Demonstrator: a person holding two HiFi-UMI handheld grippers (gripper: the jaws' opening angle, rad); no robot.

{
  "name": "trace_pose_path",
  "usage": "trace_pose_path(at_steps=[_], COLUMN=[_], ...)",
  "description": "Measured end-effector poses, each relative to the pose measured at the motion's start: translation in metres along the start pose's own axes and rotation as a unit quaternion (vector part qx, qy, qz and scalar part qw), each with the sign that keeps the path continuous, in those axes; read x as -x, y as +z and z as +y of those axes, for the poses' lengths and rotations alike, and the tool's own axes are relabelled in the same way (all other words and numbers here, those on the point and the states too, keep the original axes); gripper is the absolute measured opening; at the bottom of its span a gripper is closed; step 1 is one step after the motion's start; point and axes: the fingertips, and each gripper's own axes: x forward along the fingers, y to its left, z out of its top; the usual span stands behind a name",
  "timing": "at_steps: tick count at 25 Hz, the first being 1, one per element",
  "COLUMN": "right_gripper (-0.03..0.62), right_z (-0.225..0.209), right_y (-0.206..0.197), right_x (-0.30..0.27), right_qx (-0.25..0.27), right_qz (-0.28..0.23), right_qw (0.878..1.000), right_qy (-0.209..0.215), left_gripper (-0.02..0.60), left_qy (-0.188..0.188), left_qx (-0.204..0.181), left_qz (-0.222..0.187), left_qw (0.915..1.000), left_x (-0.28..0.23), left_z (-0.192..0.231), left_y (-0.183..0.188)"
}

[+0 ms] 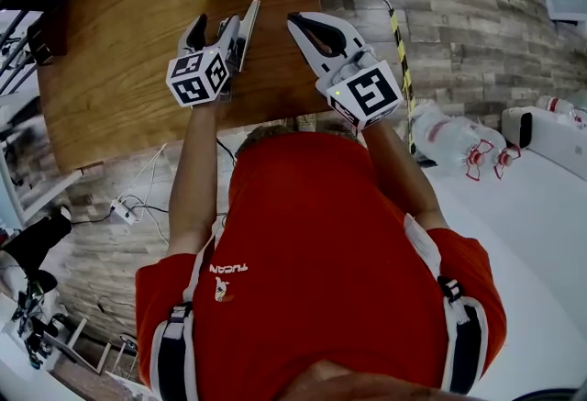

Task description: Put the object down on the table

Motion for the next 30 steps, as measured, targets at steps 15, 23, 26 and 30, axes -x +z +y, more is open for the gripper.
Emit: trace_pose_path(at_steps=[15, 23, 26, 30], right_gripper=[0.025, 0.025, 0.025, 0.025], right_z=[0.031, 0.048, 0.053, 0.055], right_y=[0.060, 0.083, 0.084, 0.084], right_x=[0.004, 0.019, 0.023, 0.024], right_qx=[-0.048, -0.028, -0.018, -0.012], right_qz=[-0.086, -0.116, -0.117, -0.119], right_qw=[0.994, 0.991, 0.991, 0.991], right_qy=[0.044, 0.054, 0.057, 0.053], left_gripper=[0.016, 0.009, 0.009, 0.009], left_qy=[-0.069, -0.091, -0.095, -0.097], left_qx=[-0.026, -0.090, -0.094, -0.094], left_qz=[-0.235, -0.284, -0.292, -0.293], left_qw=[0.9693, 0.9501, 0.9471, 0.9467], left_x=[0.134, 0.174, 0.180, 0.181], left_z=[-0.080, -0.119, -0.125, -0.126], left_y=[0.125, 0.153, 0.157, 0.155])
